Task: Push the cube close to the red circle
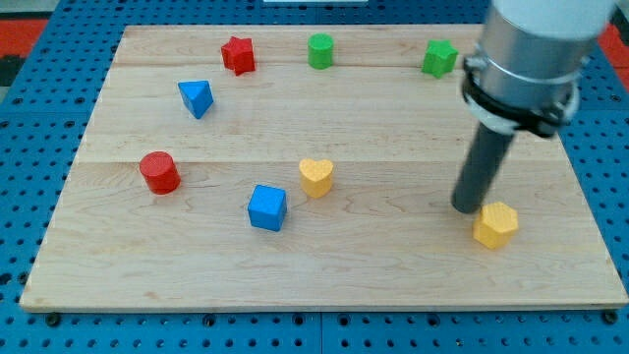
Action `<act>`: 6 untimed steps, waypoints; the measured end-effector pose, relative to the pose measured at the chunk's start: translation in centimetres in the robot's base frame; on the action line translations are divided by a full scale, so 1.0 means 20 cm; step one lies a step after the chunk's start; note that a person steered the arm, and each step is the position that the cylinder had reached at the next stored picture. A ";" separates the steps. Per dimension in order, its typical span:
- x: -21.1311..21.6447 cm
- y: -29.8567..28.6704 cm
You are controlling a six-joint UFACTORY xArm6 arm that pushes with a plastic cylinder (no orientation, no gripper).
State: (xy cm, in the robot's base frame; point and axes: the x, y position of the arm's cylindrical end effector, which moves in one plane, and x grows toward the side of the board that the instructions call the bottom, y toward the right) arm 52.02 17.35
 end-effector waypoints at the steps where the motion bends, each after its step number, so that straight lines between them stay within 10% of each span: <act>1: 0.08 0.15; 4: -0.08 -1.20; 6: -0.21 -1.04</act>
